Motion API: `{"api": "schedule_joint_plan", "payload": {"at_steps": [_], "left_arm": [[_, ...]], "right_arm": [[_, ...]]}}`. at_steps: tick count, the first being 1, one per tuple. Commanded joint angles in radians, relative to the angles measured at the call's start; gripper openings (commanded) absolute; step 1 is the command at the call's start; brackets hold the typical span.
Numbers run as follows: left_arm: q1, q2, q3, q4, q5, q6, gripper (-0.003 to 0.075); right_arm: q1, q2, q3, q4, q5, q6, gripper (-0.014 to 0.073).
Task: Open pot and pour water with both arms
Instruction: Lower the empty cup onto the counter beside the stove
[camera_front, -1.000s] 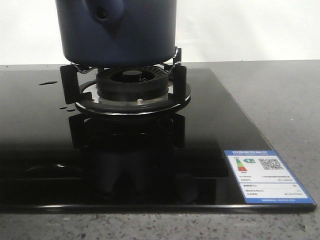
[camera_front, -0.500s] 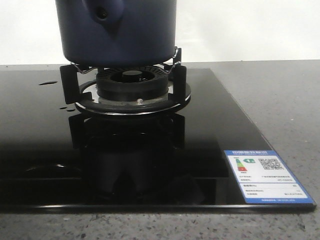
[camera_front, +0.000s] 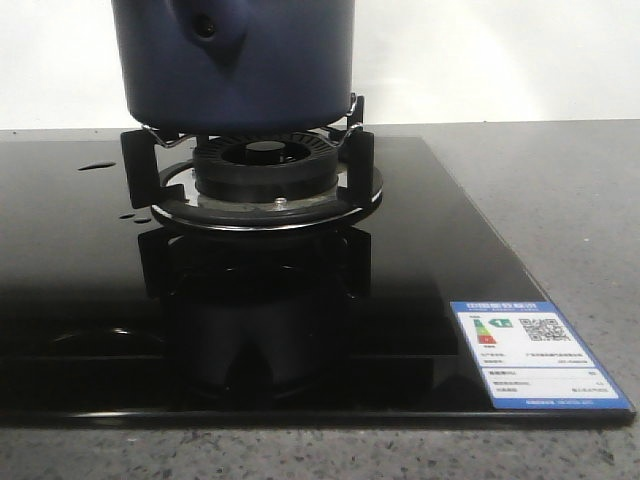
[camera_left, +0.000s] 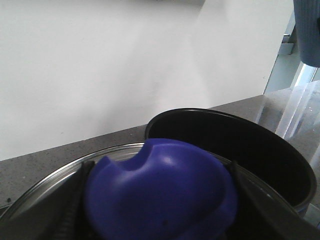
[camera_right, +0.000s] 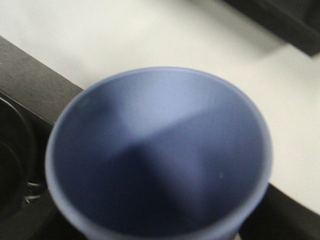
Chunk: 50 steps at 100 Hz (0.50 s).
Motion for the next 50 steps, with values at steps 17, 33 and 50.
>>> {"api": "schedule_joint_plan", "payload": {"at_steps": [17,33,50], "left_arm": [[-0.008,-0.024,-0.034,-0.127,0.050,0.002,0.0249],[-0.008,-0.024,-0.034,-0.127,0.050,0.002,0.0249],[-0.008,-0.024,-0.034,-0.127,0.050,0.002,0.0249]], "right_arm": [[-0.090,-0.205,0.312,0.013,-0.332,0.071,0.0224],[-0.130,-0.323,0.600,0.013,-0.608,0.112,0.0223],[-0.193,-0.402,0.875,0.013,-0.889,0.117,0.0118]]}}
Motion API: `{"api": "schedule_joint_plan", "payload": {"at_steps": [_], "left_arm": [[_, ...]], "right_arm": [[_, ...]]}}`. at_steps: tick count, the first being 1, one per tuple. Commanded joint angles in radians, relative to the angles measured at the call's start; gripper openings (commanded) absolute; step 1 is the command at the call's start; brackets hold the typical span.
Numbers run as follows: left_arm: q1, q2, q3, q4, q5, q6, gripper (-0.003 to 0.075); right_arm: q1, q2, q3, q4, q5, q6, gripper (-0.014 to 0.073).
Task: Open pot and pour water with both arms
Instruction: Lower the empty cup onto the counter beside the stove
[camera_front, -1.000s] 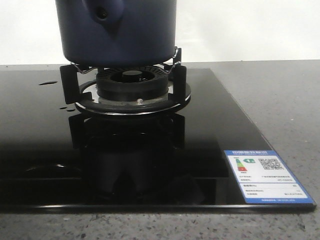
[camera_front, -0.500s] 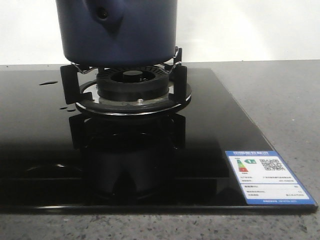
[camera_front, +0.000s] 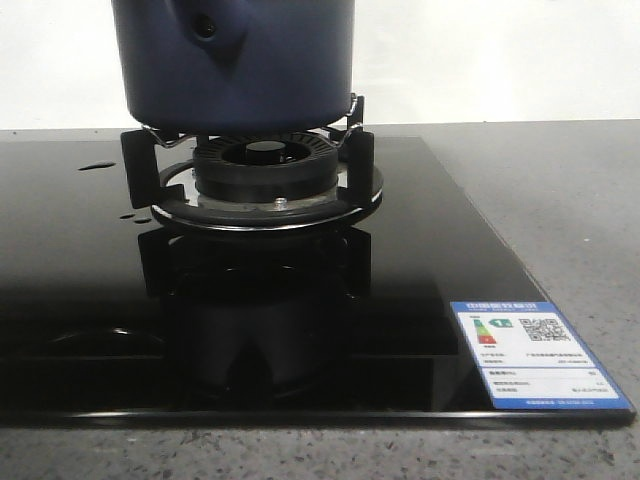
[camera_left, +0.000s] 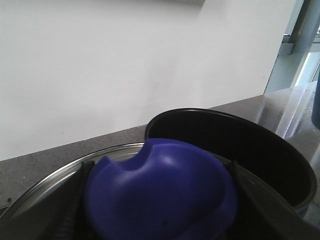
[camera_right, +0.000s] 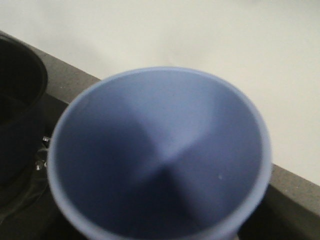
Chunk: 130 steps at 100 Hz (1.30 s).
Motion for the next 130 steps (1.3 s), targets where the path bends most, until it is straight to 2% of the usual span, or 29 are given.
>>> {"api": "schedule_joint_plan", "payload": {"at_steps": [1,9,19,35,45,55,80,108,118,130], "left_arm": [[-0.008,-0.024,-0.034,-0.127,0.050,0.002,0.0249],[-0.008,-0.024,-0.034,-0.127,0.050,0.002,0.0249],[-0.008,-0.024,-0.034,-0.127,0.050,0.002,0.0249],[-0.008,-0.024,-0.034,-0.127,0.053,0.002,0.0249],[-0.008,-0.024,-0.034,-0.127,0.053,0.002,0.0249],[-0.008,-0.024,-0.034,-0.127,0.053,0.002,0.0249],[-0.008,-0.024,-0.034,-0.127,0.053,0.002,0.0249],[-0.008,-0.024,-0.034,-0.127,0.054,0.002,0.0249],[-0.008,-0.024,-0.034,-0.127,0.054,0.002,0.0249],[-0.008,-0.024,-0.034,-0.127,0.054,0.002,0.0249]], "right_arm": [[-0.036,-0.053,0.086,-0.015,-0.235,0.009,0.0113],[-0.073,-0.066,0.188,-0.015,-0.342,0.009,0.0072],[-0.112,-0.066,0.263,-0.002,-0.412,0.009,0.0066],[-0.192,-0.060,0.344,0.108,-0.512,0.009,0.0067],[-0.246,-0.060,0.374,0.176,-0.525,0.009,0.0067],[-0.279,-0.060,0.405,0.183,-0.525,0.009,0.0067],[-0.282,-0.060,0.479,0.183,-0.581,0.009,0.0071],[-0.282,-0.060,0.493,0.183,-0.563,0.009,0.0072],[-0.282,-0.060,0.493,0.183,-0.567,0.009,0.0118],[-0.282,-0.060,0.493,0.183,-0.565,0.009,0.0236]]}}
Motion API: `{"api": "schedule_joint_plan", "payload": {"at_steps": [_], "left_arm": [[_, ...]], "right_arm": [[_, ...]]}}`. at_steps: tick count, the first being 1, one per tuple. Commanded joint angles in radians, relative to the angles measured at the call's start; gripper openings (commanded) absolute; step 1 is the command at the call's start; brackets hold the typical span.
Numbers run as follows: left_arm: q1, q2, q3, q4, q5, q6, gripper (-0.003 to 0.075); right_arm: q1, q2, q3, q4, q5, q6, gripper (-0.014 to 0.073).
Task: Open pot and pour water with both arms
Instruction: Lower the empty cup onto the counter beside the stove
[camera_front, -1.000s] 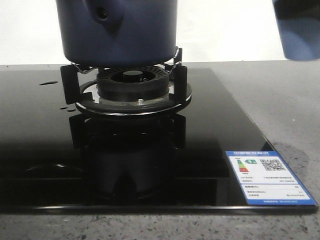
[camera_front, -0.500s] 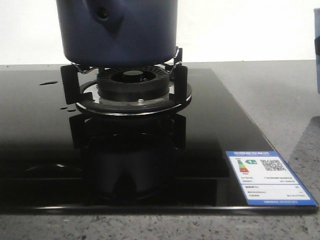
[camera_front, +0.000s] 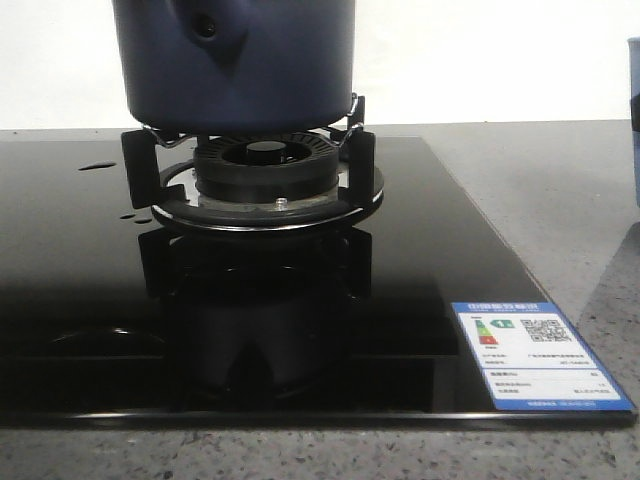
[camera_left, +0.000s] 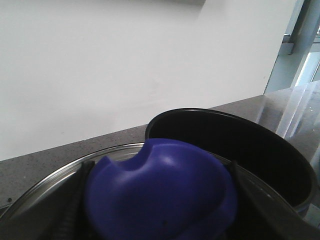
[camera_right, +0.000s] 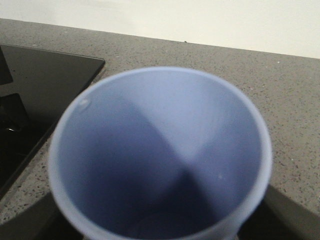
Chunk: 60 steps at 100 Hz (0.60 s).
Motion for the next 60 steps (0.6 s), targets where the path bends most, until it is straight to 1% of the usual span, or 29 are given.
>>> {"api": "schedule_joint_plan", "payload": {"at_steps": [1,14,31,36,42,47,60], "left_arm": [[-0.008,-0.024,-0.034,-0.127,0.056,0.002,0.0249],[-0.008,-0.024,-0.034,-0.127,0.055,0.002,0.0249],[-0.008,-0.024,-0.034,-0.119,0.055,0.002,0.0249],[-0.008,-0.024,-0.034,-0.117,0.056,0.002,0.0249],[-0.008,-0.024,-0.034,-0.110,0.056,0.002,0.0249],[-0.008,-0.024,-0.034,-0.105,0.056,0.002,0.0249],[-0.008,-0.024,-0.034,-0.101,0.056,0.002,0.0249]], "right_arm": [[-0.006,-0.018,-0.023,0.008,-0.080,0.002,0.0244],[-0.006,-0.020,-0.023,0.011,-0.094,0.002,0.0360],[-0.006,-0.021,-0.023,0.011,-0.243,0.002,0.0489],[-0.006,-0.021,-0.025,0.011,-0.267,0.002,0.0520],[-0.006,-0.021,-0.025,0.011,-0.264,0.002,0.0545],[-0.006,-0.021,-0.025,0.016,-0.232,0.002,0.0554],[-0.006,-0.021,-0.025,0.052,-0.101,0.002,0.0554]]}}
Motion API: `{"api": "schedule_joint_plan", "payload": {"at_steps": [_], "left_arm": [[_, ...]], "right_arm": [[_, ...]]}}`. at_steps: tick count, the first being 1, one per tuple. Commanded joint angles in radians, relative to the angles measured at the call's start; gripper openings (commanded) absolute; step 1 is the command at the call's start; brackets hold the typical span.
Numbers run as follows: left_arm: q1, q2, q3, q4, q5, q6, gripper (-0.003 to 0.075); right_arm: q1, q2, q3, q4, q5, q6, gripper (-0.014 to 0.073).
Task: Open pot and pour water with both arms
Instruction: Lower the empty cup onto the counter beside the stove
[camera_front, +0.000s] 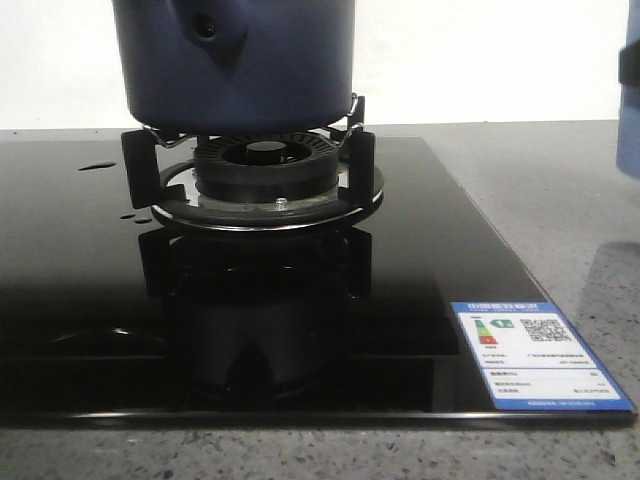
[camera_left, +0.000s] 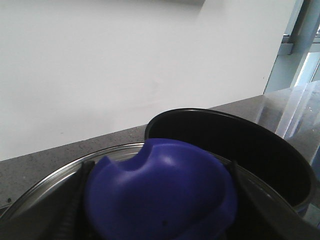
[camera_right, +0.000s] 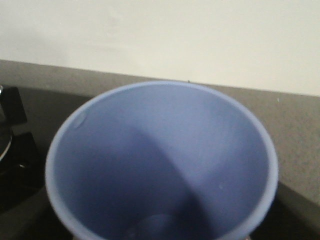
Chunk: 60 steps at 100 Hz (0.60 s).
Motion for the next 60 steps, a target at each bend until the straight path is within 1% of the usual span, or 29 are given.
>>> {"api": "schedule_joint_plan", "payload": {"at_steps": [1,11,36,45,60], "left_arm": [[-0.008,-0.024,-0.034,-0.101,0.056,0.002,0.0249],[-0.008,-0.024,-0.034,-0.101,0.056,0.002,0.0249],[-0.008,-0.024,-0.034,-0.101,0.056,0.002,0.0249],[-0.008,-0.024,-0.034,-0.101,0.056,0.002,0.0249],[-0.008,-0.024,-0.034,-0.101,0.056,0.002,0.0249]], "right_arm": [[-0.006,-0.021,-0.025,0.033,-0.001,0.002,0.0554],[-0.006,-0.021,-0.025,0.035,0.037,0.002,0.0554],[-0.006,-0.021,-0.025,0.035,0.035,0.002,0.0554],[-0.006,-0.021,-0.025,0.035,0.004,0.002,0.0554],[-0.006,-0.022,-0.025,0.045,0.004,0.002,0.0554]]}}
